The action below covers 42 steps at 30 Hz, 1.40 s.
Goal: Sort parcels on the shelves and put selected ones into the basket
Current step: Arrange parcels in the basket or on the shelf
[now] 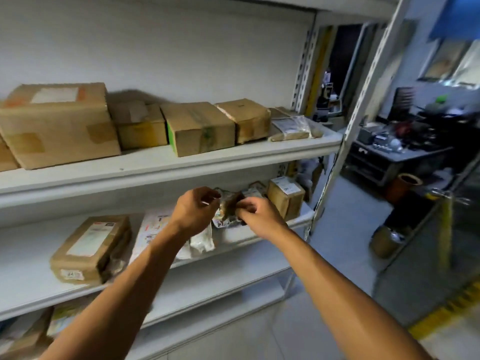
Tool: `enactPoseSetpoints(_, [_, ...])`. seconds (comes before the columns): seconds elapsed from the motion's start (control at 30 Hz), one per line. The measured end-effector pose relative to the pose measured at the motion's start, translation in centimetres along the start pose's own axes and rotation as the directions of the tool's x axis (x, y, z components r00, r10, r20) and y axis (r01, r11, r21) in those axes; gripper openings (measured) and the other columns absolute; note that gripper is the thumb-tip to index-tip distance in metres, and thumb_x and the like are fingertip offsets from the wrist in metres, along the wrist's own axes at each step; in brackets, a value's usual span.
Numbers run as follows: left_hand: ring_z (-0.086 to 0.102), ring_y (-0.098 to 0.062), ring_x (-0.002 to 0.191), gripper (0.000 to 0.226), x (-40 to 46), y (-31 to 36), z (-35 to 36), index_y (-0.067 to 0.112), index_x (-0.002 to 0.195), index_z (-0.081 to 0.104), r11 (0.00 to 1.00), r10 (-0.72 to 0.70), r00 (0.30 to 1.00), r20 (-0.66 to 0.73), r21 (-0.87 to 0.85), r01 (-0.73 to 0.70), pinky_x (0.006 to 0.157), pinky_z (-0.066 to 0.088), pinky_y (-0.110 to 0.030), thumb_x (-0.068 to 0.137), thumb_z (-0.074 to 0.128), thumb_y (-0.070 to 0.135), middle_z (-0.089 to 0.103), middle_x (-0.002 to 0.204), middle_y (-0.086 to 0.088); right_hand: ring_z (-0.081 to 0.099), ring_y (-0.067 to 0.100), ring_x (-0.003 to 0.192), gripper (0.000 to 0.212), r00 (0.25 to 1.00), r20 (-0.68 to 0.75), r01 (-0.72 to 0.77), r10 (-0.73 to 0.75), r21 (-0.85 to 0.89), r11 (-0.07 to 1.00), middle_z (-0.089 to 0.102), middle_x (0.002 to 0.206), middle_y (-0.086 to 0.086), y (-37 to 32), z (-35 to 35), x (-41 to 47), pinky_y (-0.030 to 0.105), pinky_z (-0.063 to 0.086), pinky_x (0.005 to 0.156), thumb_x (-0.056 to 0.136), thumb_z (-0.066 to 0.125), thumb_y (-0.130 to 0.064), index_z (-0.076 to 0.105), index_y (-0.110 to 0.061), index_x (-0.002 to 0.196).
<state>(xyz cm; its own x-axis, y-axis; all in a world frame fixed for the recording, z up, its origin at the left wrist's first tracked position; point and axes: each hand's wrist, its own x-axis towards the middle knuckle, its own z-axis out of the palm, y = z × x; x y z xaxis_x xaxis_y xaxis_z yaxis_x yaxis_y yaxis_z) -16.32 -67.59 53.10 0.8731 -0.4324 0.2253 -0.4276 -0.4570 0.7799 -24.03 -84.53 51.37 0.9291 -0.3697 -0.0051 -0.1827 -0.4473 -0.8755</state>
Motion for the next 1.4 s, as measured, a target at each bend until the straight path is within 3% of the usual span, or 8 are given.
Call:
enactPoseSetpoints(0.27, [0.064,-0.003,0.077,0.014,3.9,7.9,9.9,0.016,0.105,0.074,0.992,0.116,0.989,0.09,-0.069,-0.11,0.063,0.043,-0.004,0.094,0.066,0.015,0.07,0.088,0.007,0.073,0.021,0.091,0.015,0.986,-0.165,-0.033,0.039,0.035,0.999,0.076,0.098,0.001,4.9,-11.2,-0.1,0.043,0.06,0.088,0.093,0.069,-0.021,0.072,-0.022,0.108])
enactPoseSetpoints(0.57, [0.065,0.0,0.087,0.016,13.3,11.5,14.1,0.02,0.111,0.07,0.972,0.23,0.971,0.065,-0.06,-0.226,0.064,0.048,-0.008,0.096,0.064,0.023,0.07,0.099,0.007,0.064,0.003,0.09,0.021,0.937,-0.333,0.095,-0.108,-0.055,0.994,0.069,0.099,-0.009,5.5,-19.0,9.2,0.003,0.044,0.068,0.096,0.066,-0.021,0.072,-0.016,0.115])
enactPoseSetpoints(0.77, [0.063,0.005,0.082,0.016,18.7,11.8,14.7,0.022,0.112,0.07,0.957,0.288,0.956,-0.056,-0.019,-0.29,0.06,0.047,-0.004,0.097,0.063,0.023,0.067,0.094,0.013,0.062,0.022,0.112,0.042,0.845,-0.513,-0.009,-0.154,-0.301,0.953,0.065,0.123,0.003,2.9,-23.7,18.9,0.025,0.047,0.08,0.093,0.067,-0.041,0.064,-0.019,0.129])
enactPoseSetpoints(1.0, [0.068,0.001,0.082,0.018,21.7,11.3,15.0,0.02,0.113,0.07,0.96,0.278,0.955,-0.099,-0.013,-0.281,0.063,0.049,-0.006,0.097,0.063,0.022,0.071,0.096,0.011,0.049,0.035,0.134,0.09,0.931,-0.302,-0.305,0.203,-0.343,0.888,0.046,0.152,0.013,1.4,-26.5,26.1,0.037,0.042,0.091,0.085,0.067,-0.066,0.042,-0.008,0.149])
enactPoseSetpoints(1.1, [0.07,-0.004,0.085,0.025,22.4,11.0,15.4,0.022,0.121,0.065,0.974,0.211,0.966,-0.146,-0.046,-0.22,0.074,0.06,-0.022,0.096,0.064,0.026,0.072,0.1,0.008,0.061,0.028,0.112,0.086,0.942,-0.216,-0.289,0.255,-0.145,0.946,0.058,0.139,0.014,0.8,-27.9,27.5,0.034,0.045,0.083,0.08,0.08,-0.051,0.046,-0.004,0.144])
enactPoseSetpoints(1.2, [0.072,-0.007,0.084,0.037,22.7,11.2,15.8,0.023,0.131,0.058,0.982,0.126,0.966,-0.224,-0.11,-0.153,0.076,0.063,-0.035,0.095,0.066,0.027,0.072,0.097,0.007,0.055,0.016,0.072,0.042,0.954,-0.153,-0.243,0.256,0.101,0.965,0.064,0.088,0.007,0.9,-28.4,28.0,0.03,0.045,0.063,0.085,0.08,-0.03,0.059,-0.014,0.118])
enactPoseSetpoints(1.3, [0.068,0.0,0.075,0.039,22.7,11.8,16.4,0.022,0.134,0.056,0.989,0.123,0.949,-0.29,-0.04,-0.14,0.067,0.058,-0.019,0.096,0.065,0.026,0.069,0.087,0.012,0.063,0.025,0.083,0.02,0.96,-0.141,-0.185,0.242,0.328,0.926,0.069,0.099,0.02,2.0,-28.1,28.1,0.041,0.054,0.074,0.088,0.076,-0.015,0.057,-0.012,0.087])
enactPoseSetpoints(1.4, [0.064,-0.001,0.068,0.031,22.3,12.4,16.7,0.02,0.127,0.063,0.995,0.092,0.928,-0.362,-0.004,-0.101,0.058,0.051,-0.011,0.096,0.063,0.026,0.067,0.08,0.013,0.069,0.035,0.091,0.012,0.964,-0.172,-0.106,0.203,0.453,0.885,0.071,0.101,0.02,3.4,-28.0,27.2,0.046,0.057,0.081,0.089,0.072,-0.011,0.061,-0.011,0.089])
